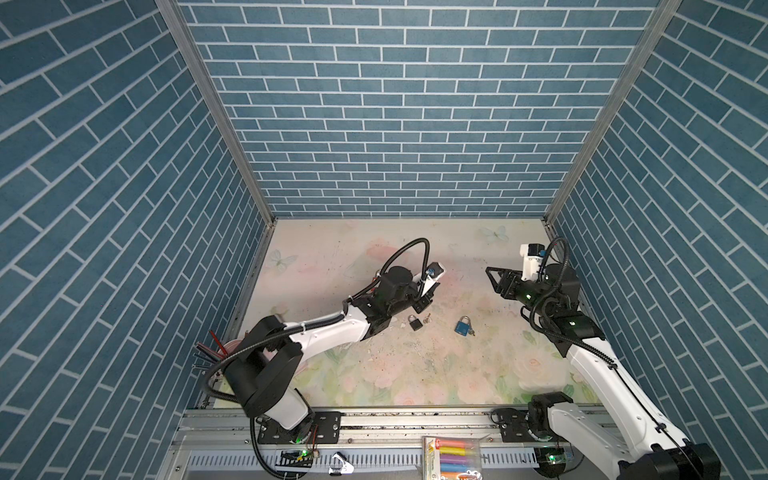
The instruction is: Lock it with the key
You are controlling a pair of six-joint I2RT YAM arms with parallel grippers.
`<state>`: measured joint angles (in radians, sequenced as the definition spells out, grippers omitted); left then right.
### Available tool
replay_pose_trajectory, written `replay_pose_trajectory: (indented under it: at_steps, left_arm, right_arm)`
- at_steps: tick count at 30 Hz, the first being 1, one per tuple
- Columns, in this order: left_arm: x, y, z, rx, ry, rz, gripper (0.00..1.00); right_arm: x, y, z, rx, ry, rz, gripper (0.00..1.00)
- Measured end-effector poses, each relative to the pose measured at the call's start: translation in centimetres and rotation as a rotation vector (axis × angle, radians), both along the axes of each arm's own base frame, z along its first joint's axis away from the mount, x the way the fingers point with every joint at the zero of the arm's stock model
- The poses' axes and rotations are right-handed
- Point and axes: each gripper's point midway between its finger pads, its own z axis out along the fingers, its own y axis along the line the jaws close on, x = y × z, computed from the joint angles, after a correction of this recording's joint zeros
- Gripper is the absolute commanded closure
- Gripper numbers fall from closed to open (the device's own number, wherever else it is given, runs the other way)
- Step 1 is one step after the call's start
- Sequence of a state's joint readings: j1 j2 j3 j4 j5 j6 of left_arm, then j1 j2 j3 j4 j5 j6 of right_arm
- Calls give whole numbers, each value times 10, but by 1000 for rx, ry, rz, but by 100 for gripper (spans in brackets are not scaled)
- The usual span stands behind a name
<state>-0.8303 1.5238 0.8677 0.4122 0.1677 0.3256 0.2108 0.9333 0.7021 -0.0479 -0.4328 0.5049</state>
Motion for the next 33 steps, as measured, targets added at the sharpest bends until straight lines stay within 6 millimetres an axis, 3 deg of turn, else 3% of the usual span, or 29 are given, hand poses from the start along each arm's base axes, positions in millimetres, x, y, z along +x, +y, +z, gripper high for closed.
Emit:
replay_pose_trajectory:
  at_steps: [4,10,18,33]
  left_arm:
    - [-30,-1,-7,72,-98,-149,100]
    - [-54,0,-9,122,-205,-266,100]
    - [-62,-2,-4,137,-270,-316,100]
    - [-66,-5,-3,147,-302,-337,100]
  right_arm:
    - [-19,35,-10,-8,48,186,47]
    - [-42,80,-14,-43,64,383,47]
    - [-48,90,-38,-83,132,437,49]
    - [-50,92,-44,-90,145,450,55]
